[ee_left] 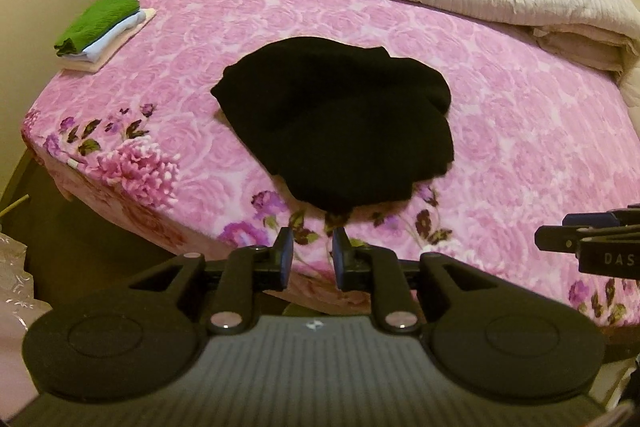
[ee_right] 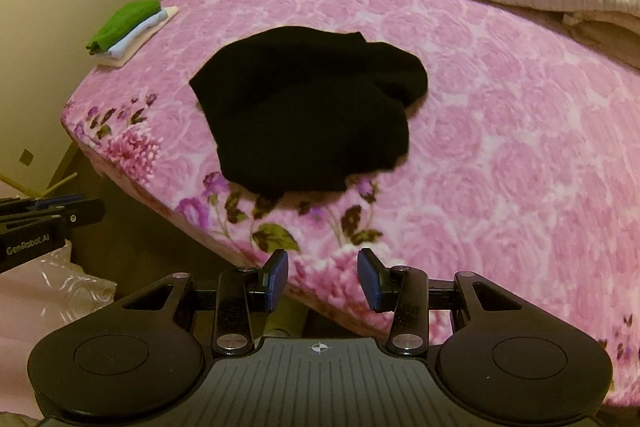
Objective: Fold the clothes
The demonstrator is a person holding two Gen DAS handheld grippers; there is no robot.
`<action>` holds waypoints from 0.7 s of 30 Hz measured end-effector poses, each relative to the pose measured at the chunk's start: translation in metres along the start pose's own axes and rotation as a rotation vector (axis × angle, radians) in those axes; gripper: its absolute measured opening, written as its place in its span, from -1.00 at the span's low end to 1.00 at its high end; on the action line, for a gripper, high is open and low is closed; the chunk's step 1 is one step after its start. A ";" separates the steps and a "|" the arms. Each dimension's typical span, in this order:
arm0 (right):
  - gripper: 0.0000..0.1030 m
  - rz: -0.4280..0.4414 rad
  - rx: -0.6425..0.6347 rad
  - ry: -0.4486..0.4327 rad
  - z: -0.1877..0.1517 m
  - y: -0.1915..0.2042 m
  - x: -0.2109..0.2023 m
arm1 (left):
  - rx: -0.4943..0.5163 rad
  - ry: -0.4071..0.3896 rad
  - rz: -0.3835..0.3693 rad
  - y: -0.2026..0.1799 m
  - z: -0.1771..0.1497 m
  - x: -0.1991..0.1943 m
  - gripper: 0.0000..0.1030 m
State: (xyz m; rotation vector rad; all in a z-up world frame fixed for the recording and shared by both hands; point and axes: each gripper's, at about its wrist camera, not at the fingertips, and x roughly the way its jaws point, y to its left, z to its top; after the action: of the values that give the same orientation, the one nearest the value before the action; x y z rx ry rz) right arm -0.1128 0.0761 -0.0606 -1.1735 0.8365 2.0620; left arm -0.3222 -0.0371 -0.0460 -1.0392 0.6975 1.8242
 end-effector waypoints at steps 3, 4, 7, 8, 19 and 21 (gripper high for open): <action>-0.18 0.001 -0.008 0.006 0.011 0.005 0.010 | -0.008 0.005 -0.001 0.009 0.012 0.010 -0.65; -0.18 0.001 -0.009 0.009 0.016 0.007 0.014 | -0.009 0.006 -0.003 0.012 0.016 0.013 -0.65; -0.18 -0.006 -0.007 0.012 0.031 0.013 0.026 | 0.000 0.009 -0.014 0.023 0.031 0.026 -0.65; -0.18 -0.010 -0.003 0.012 0.037 0.015 0.030 | 0.003 0.010 -0.019 0.027 0.037 0.031 -0.65; -0.18 -0.052 0.086 0.015 0.107 0.051 0.073 | 0.083 0.051 -0.074 0.085 0.109 0.084 -0.62; -0.18 -0.063 0.107 0.024 0.115 0.057 0.083 | 0.098 0.065 -0.088 0.095 0.119 0.095 -0.61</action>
State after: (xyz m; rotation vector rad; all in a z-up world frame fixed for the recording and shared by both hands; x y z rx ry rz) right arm -0.2479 0.1463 -0.0746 -1.1532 0.8983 1.9319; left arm -0.4741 0.0559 -0.0669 -1.0523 0.7603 1.6707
